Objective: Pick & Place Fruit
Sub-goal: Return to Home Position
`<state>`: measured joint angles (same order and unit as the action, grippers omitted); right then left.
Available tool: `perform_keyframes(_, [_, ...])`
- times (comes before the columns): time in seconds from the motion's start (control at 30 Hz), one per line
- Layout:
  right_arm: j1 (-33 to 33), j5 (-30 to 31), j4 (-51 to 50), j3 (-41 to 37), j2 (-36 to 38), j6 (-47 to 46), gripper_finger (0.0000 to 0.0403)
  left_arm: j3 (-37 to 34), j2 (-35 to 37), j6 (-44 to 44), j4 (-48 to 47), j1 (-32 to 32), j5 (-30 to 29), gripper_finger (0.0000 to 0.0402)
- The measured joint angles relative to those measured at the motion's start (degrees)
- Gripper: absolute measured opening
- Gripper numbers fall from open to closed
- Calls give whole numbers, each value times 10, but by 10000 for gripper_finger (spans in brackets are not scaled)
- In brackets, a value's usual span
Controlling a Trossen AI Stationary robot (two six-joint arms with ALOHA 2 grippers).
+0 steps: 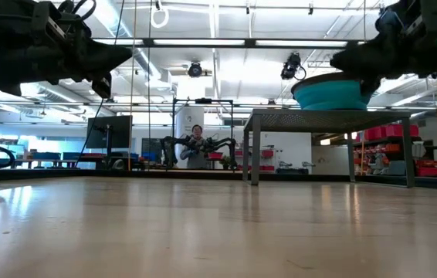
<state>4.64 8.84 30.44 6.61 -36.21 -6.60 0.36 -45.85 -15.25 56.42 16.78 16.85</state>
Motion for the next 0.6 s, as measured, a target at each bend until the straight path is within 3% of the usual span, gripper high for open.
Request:
perform_keyframes(0.17, [0,22,-57,-1,10,-13,61,0,24,9,-29,-30,-43,4])
perform_keyframes(0.43, [0,41,-55,-19,12,-25,42,0,89,56,-127,-108,-151,2])
perform_keyframes(0.6, [0,40,-47,-19,28,-12,25,0,152,68,-184,-126,-162,1])
